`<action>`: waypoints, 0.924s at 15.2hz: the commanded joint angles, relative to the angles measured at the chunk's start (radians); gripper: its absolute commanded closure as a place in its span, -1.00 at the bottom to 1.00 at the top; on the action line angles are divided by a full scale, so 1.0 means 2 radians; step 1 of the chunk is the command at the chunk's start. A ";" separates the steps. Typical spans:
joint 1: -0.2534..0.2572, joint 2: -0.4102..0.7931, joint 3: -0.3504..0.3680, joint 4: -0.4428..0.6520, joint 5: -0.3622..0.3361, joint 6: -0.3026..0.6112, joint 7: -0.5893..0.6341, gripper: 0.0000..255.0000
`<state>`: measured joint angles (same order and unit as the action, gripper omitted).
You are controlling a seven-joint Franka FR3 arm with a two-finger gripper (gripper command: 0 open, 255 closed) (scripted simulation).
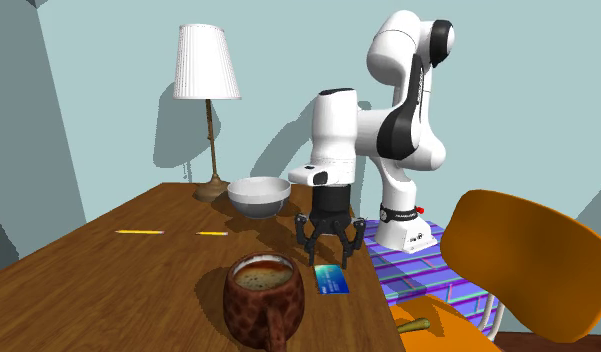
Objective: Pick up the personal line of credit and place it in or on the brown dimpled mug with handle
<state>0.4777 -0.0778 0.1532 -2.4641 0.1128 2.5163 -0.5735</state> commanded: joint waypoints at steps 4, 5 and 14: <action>0.000 0.000 0.000 0.000 0.000 0.000 0.000 1.00; 0.000 0.000 0.000 0.000 0.000 -0.001 0.000 1.00; 0.000 -0.024 -0.001 0.012 0.001 -0.036 0.001 1.00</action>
<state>0.4765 -0.1156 0.1507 -2.4441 0.1138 2.4580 -0.5737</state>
